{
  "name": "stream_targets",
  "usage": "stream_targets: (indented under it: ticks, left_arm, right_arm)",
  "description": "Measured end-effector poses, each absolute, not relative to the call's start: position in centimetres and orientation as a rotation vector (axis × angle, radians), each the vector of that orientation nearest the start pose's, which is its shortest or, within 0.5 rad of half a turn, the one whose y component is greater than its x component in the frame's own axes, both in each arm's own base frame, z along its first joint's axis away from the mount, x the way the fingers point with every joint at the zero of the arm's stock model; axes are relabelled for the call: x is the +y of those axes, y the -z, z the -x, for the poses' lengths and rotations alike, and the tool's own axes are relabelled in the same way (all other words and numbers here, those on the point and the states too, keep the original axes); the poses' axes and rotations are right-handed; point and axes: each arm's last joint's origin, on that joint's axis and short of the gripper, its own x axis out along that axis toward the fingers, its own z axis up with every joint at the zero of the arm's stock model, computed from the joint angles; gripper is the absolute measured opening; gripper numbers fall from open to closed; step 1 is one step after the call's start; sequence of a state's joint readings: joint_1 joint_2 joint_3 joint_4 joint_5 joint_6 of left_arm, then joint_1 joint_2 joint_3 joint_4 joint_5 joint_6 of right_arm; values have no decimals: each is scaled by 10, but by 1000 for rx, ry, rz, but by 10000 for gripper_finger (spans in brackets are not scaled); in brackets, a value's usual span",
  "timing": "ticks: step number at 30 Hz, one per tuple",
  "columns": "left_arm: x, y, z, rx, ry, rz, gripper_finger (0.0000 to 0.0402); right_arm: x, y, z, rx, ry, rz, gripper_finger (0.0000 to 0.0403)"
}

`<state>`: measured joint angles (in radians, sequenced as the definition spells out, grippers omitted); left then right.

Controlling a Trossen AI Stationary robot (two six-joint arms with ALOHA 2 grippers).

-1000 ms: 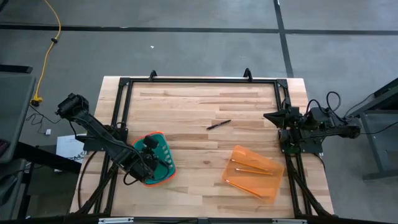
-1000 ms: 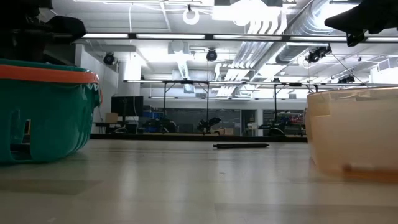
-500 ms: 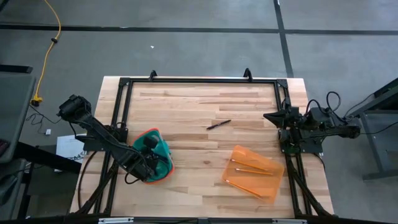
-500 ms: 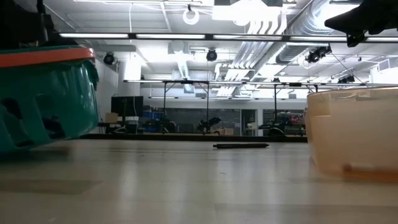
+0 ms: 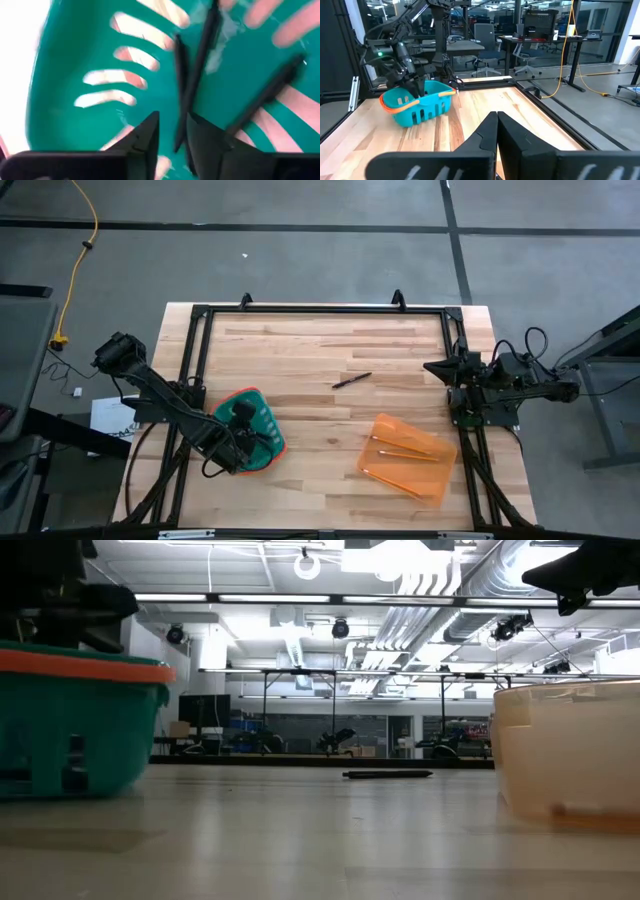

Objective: Sort pens & pencils
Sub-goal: Put the black pen into the blue bin

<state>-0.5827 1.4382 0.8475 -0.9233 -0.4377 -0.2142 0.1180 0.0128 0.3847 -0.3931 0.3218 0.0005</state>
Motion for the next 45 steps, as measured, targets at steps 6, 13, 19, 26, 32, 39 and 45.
stream_targets:
  ticks: [6, 13, 19, 26, 32, 39, 45]
  left_arm:
    - [-115, -204, -197, 1354, -48, -600, 133]
    - [-116, -235, -204, 1301, -103, -684, 129]
    - [-113, -250, -220, 1132, -227, -787, 110]
    - [-68, -249, -258, 1061, -330, -609, 96]
    - [-18, -255, -299, 864, -342, -324, 95]
    - [31, -225, -336, 813, -344, -25, 95]
    - [65, -189, -370, 925, -376, 107, 95]
  right_arm:
    - [-2, -250, -58, 21, 204, 4, 0]
    - [-2, -250, -58, 21, 204, 4, 0]
    - [-2, -250, -58, 21, 204, 4, 0]
    - [-2, -250, -58, 21, 204, 4, 0]
    - [-2, -250, -58, 21, 204, 4, 0]
    - [-2, -249, -58, 31, 204, 7, 0]
    - [-2, -248, -58, 35, 204, 7, 0]
